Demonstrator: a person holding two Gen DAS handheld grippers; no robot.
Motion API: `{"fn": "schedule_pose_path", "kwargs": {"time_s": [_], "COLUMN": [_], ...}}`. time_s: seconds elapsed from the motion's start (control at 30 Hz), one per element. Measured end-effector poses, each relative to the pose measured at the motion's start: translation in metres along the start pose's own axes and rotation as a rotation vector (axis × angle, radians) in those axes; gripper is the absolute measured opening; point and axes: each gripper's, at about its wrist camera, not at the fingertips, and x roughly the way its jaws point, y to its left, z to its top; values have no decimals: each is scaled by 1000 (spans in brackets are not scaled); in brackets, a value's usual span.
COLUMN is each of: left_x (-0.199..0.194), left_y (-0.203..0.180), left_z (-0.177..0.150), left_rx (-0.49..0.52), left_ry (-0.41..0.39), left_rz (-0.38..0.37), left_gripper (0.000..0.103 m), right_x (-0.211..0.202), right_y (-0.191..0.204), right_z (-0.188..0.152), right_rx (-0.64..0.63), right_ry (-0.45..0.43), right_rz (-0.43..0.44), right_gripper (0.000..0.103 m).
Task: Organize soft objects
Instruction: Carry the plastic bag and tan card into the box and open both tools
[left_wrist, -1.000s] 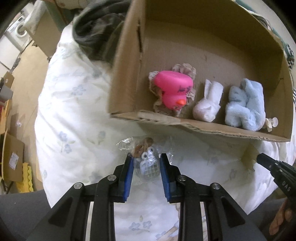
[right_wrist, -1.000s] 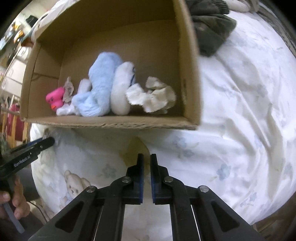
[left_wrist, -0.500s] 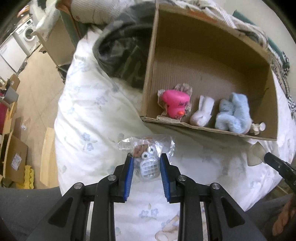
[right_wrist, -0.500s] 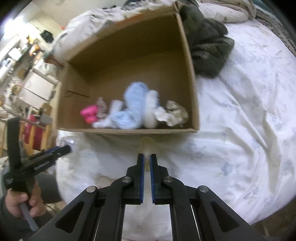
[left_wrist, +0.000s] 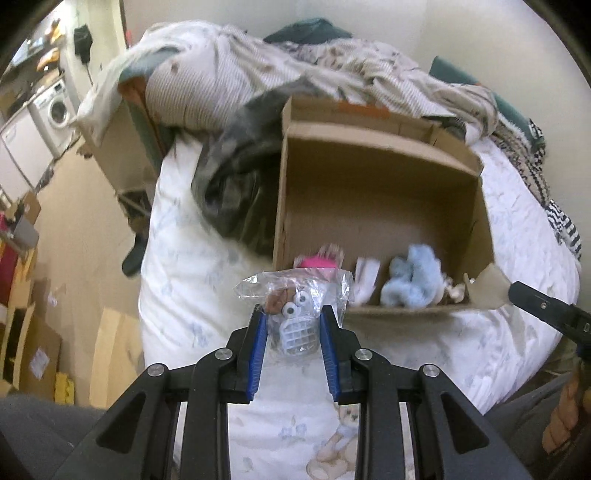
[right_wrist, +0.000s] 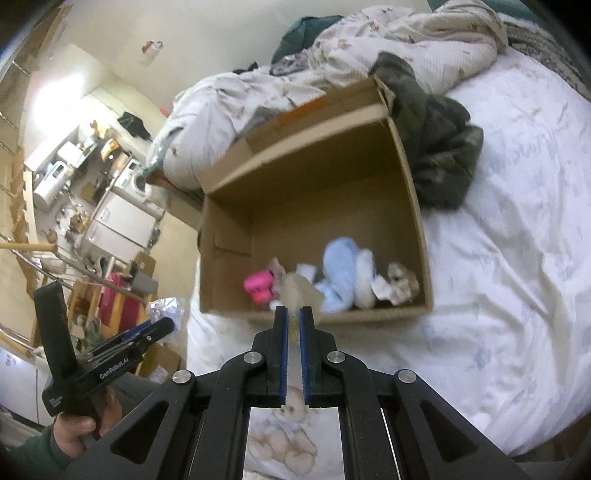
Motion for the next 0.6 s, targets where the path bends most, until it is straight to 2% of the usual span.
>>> {"fn": "schedule_pose_path", "kwargs": {"time_s": [0.1, 0.2, 0.47, 0.6], "left_x": [3, 16, 48, 72], "left_y": [-1, -4, -21, -25], "left_z": [16, 26, 50, 50], "left_rx": [11, 34, 81, 79], "left_ry": [-14, -2, 8, 25], "left_rz": [-7, -7, -15, -82], "left_gripper": [25, 25, 25, 25], "right_x": [5, 12, 38, 54], "right_y": [9, 19, 24, 19], "right_z": [10, 18, 41, 40], "right_rx": [-13, -55, -94, -69], "right_ry": [-10, -31, -33, -28], "right_rz": [6, -32, -49, -22], "right_gripper": [7, 7, 7, 7]}}
